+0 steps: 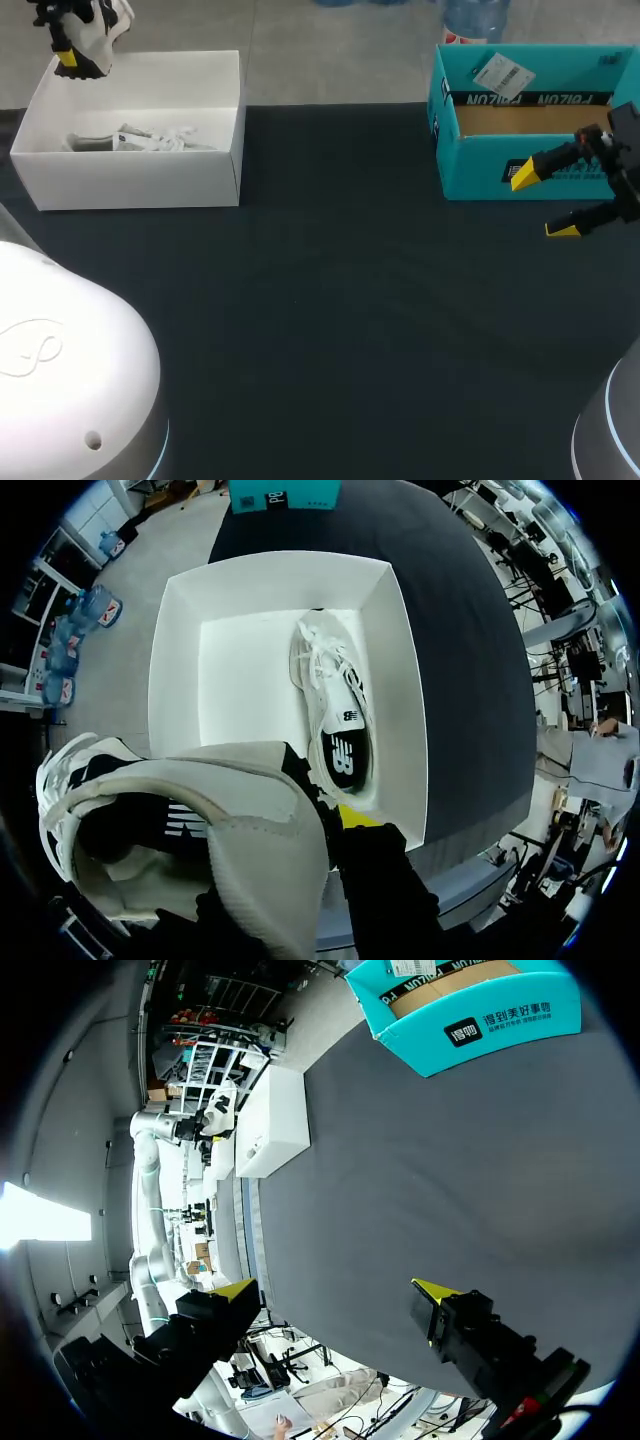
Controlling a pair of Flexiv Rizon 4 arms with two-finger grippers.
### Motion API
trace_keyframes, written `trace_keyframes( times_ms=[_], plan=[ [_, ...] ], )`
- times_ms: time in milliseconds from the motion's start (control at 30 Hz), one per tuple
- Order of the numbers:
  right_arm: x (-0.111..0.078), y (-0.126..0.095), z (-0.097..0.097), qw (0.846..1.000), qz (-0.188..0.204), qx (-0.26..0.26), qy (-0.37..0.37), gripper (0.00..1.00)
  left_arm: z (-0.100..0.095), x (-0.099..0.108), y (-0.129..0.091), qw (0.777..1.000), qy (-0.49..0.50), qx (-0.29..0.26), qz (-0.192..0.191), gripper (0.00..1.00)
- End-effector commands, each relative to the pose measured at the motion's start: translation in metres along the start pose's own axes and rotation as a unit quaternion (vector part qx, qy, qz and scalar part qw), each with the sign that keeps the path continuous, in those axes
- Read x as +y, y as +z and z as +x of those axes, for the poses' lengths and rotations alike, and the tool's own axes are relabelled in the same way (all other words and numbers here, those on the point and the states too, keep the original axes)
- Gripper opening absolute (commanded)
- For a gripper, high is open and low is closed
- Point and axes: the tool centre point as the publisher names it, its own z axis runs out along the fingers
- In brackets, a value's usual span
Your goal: Take the shoe out of the shoebox, open the shoe tongue, remove and reinsert the insole, then place the shoe into the shoebox
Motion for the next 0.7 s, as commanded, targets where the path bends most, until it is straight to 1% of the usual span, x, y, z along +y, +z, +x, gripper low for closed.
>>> trace_keyframes(
  times_ms=[33,467,500,567,633,667,700],
  plan=[
    [-0.001,0.001,0.0,1.0,-0.001,-0.001,0.001,1.0,-0.001,-0.001,-0.003,1.0,0.001,0.003,-0.002,0.0],
    [-0.001,0.001,0.0,1.0,-0.001,-0.001,0.001,1.0,-0.001,-0.001,-0.003,1.0,0.001,0.003,-0.002,0.0],
    [-0.001,0.001,0.0,1.0,-0.001,-0.001,0.001,1.0,0.0,0.004,-0.005,1.0,0.023,0.005,0.015,0.0],
    [-0.001,0.001,0.0,1.0,-0.001,-0.001,0.001,1.0,0.003,0.013,-0.011,0.995,0.097,0.024,0.023,0.0],
    [-0.001,0.001,0.0,1.0,-0.001,-0.001,0.001,1.0,0.007,0.021,-0.016,0.983,0.18,0.026,0.002,0.0],
    [-0.001,0.001,0.0,1.0,-0.001,-0.001,0.001,1.0,0.007,0.024,-0.018,0.979,0.201,0.03,-0.005,0.0],
    [-0.001,0.001,0.0,1.0,-0.001,-0.001,0.001,1.0,0.009,0.027,-0.018,0.966,0.255,0.032,-0.02,0.0]
  ],
)
